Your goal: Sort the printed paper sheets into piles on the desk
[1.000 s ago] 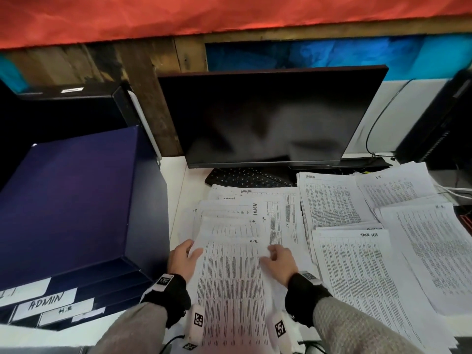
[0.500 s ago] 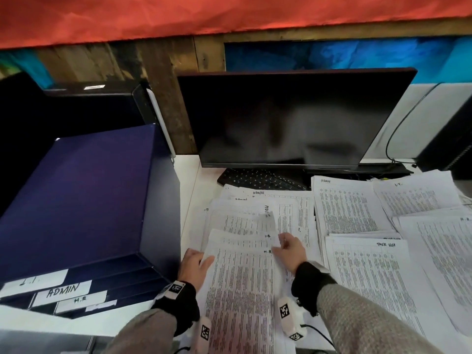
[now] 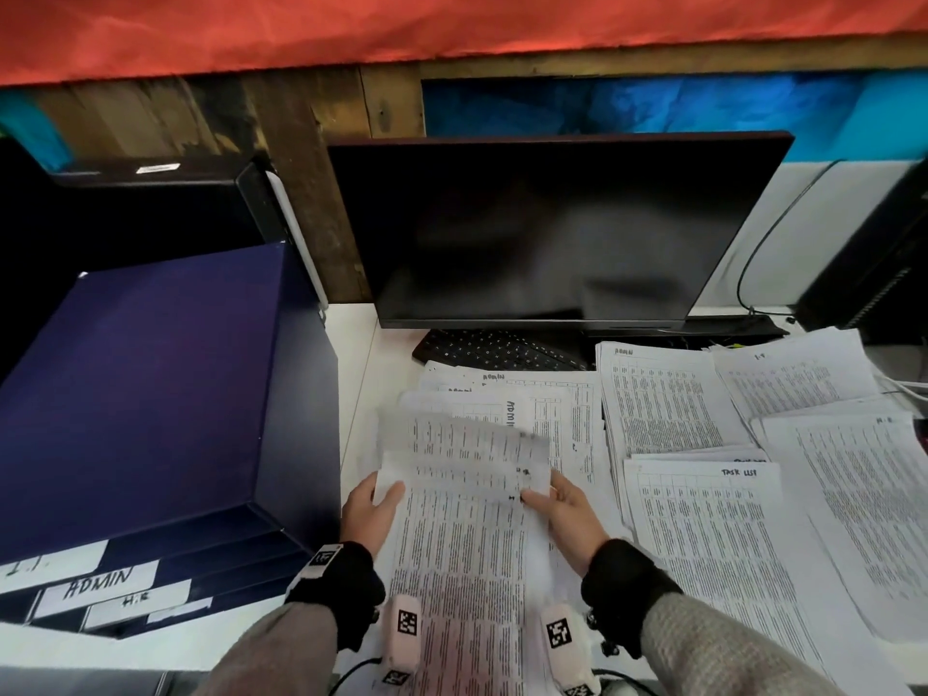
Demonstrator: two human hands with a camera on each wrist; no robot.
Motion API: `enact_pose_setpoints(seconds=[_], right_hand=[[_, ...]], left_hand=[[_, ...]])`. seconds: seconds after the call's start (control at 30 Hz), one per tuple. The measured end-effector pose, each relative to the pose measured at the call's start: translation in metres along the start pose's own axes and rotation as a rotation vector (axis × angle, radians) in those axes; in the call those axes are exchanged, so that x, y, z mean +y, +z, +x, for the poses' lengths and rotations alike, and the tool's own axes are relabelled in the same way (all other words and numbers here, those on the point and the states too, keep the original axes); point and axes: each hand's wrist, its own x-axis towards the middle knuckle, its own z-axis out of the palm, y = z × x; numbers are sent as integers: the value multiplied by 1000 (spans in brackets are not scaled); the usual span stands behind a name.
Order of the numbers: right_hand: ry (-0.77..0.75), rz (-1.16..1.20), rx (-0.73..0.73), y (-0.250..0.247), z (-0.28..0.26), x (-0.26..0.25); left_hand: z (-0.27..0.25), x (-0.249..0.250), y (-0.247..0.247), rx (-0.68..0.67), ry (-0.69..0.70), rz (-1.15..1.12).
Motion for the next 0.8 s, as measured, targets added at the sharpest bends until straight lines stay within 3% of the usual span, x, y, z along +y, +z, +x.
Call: enact_pose_setpoints(seconds=[0.07, 0.2, 0.37, 0.47, 0.6, 0.8], right_hand=[[39, 66, -6, 1, -7, -4], [55, -96, -126, 11, -20, 2], [27, -251, 77, 8, -23, 10], [10, -311, 233, -14, -24, 1], [101, -342, 258, -46, -25, -11], [202, -286, 194, -63, -26, -4]], left_hand=[[-4, 4, 2, -4, 27, -33], [-11, 18, 14, 74, 89, -56], [-13, 24, 28, 113, 68, 86], [-3, 19, 26, 153, -56, 375], [3, 12, 20, 77, -158, 602], [6, 13, 20, 48, -142, 382]])
